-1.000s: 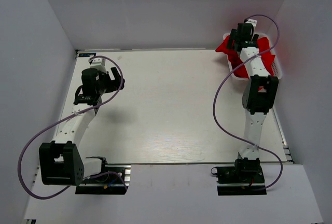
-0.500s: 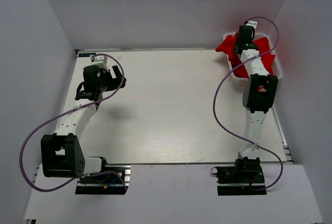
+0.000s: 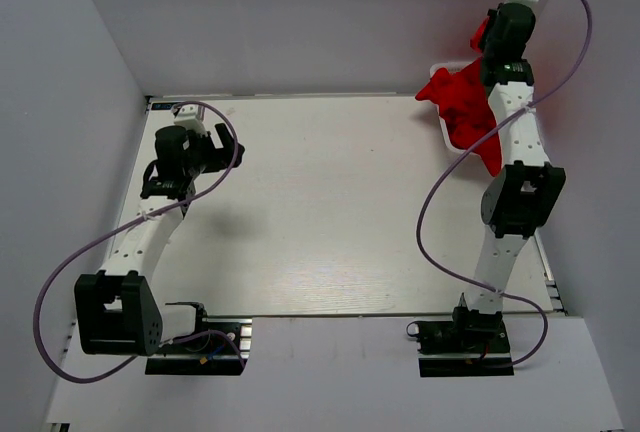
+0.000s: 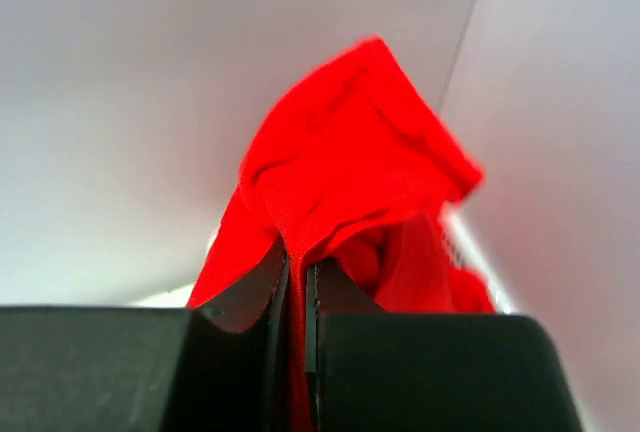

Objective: Fold and stack the t-shirts
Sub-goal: Grab crumpled tshirt from bin with the right arm, then move the tshirt to the center of the board

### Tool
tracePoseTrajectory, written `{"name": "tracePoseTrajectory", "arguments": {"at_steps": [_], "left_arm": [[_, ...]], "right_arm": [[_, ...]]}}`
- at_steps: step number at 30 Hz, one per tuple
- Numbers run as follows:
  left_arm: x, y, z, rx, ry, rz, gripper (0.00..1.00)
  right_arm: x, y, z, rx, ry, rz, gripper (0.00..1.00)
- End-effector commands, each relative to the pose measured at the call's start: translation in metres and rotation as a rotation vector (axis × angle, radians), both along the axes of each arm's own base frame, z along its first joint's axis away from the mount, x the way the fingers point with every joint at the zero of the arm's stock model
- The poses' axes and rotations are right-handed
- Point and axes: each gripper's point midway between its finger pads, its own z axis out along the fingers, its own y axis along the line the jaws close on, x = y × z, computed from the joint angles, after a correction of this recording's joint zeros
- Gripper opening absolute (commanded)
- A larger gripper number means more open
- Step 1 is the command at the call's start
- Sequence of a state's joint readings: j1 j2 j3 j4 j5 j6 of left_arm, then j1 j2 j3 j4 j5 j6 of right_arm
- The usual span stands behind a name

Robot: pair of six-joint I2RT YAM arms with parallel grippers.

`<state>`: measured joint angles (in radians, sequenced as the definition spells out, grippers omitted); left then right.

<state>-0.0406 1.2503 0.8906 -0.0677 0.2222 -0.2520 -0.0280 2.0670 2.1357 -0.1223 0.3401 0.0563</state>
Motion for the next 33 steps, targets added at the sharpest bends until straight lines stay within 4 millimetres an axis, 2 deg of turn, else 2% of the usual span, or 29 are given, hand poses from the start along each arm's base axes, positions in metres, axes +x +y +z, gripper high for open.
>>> {"name": "tracePoseTrajectory", "arguments": {"at_steps": [1, 5, 7, 8, 10, 12, 14, 16, 17, 20, 25, 27, 33], "left_arm": [[-0.005, -0.003, 0.018, -0.020, -0.053, -0.018, 1.00], [-0.007, -0.006, 0.022, -0.027, -0.062, -0.038, 1.00], [-0.006, -0.006, 0.024, -0.027, -0.071, -0.038, 1.00], [-0.007, -0.006, 0.027, -0.028, -0.081, -0.038, 1.00], [-0.008, -0.007, 0.033, -0.036, -0.098, -0.036, 1.00], [-0.009, -0.008, 0.029, -0.039, -0.089, -0.044, 1.00], [-0.011, -0.009, 0.033, -0.042, -0.099, -0.053, 1.00], [-0.011, -0.011, 0.035, -0.045, -0.108, -0.062, 1.00], [-0.011, -0.011, 0.035, -0.045, -0.108, -0.062, 1.00], [-0.013, -0.012, 0.039, -0.048, -0.117, -0.071, 1.00], [-0.015, -0.014, 0.042, -0.051, -0.126, -0.080, 1.00], [-0.015, -0.014, 0.042, -0.051, -0.126, -0.080, 1.00], [-0.012, -0.014, 0.041, -0.051, -0.126, -0.080, 1.00]], "right_arm": [[-0.019, 0.011, 0.108, -0.044, -0.249, 0.073, 0.00], [-0.041, 0.033, 0.163, -0.031, -0.363, 0.181, 0.00], [-0.057, 0.041, 0.199, -0.039, -0.464, 0.223, 0.00], [-0.071, 0.046, 0.220, -0.036, -0.514, 0.241, 0.00], [-0.084, 0.050, 0.242, -0.026, -0.582, 0.263, 0.00], [-0.101, 0.058, 0.267, -0.035, -0.650, 0.302, 0.00], [-0.118, 0.066, 0.290, -0.042, -0.719, 0.346, 0.00], [-0.127, 0.072, 0.303, -0.049, -0.759, 0.380, 0.00], [-0.138, 0.074, 0.320, -0.063, -0.822, 0.387, 0.00], [-0.162, 0.073, 0.351, -0.088, -0.943, 0.379, 0.00], [-0.190, 0.076, 0.381, -0.126, -1.090, 0.388, 0.00], [-0.200, 0.085, 0.388, -0.127, -1.125, 0.439, 0.00], [-0.213, 0.123, 0.387, -0.054, -1.121, 0.663, 0.00]]}}
